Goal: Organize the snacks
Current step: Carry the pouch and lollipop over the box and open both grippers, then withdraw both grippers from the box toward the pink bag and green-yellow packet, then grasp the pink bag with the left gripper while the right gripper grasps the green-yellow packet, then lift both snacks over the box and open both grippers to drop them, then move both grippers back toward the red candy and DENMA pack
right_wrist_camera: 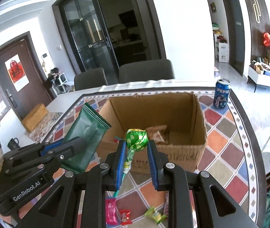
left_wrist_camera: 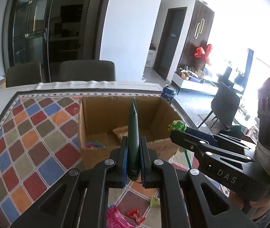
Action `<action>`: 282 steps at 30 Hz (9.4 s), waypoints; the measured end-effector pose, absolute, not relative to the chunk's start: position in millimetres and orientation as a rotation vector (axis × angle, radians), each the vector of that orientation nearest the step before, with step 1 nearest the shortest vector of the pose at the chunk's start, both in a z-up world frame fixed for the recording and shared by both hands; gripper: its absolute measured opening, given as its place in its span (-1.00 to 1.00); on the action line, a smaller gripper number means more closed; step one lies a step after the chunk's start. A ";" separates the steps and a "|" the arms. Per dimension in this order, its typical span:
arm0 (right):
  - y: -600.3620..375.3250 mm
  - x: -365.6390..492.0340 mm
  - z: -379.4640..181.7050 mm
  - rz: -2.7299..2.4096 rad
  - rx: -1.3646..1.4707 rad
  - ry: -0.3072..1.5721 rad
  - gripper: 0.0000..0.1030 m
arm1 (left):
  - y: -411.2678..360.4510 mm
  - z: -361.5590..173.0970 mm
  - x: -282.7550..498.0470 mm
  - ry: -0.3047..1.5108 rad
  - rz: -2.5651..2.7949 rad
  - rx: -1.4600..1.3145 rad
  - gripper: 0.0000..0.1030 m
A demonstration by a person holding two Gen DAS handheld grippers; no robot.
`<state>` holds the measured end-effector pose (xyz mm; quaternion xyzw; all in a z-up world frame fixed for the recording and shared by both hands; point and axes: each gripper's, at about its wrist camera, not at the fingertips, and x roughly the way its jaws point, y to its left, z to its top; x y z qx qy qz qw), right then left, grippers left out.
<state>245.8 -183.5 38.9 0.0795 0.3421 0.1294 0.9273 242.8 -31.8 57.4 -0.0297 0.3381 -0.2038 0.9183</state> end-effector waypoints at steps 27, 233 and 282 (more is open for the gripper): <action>-189.8 340.8 28.4 0.208 0.143 0.779 -0.52 | -42.9 35.5 334.7 0.819 -0.377 -0.040 -0.70; -210.4 285.5 34.8 0.218 0.080 0.836 -0.21 | -54.8 62.4 275.3 0.816 -0.210 0.056 0.23; -233.5 199.7 -101.1 0.227 -0.170 1.292 -0.10 | -82.4 -88.2 186.4 1.191 -0.222 0.059 0.34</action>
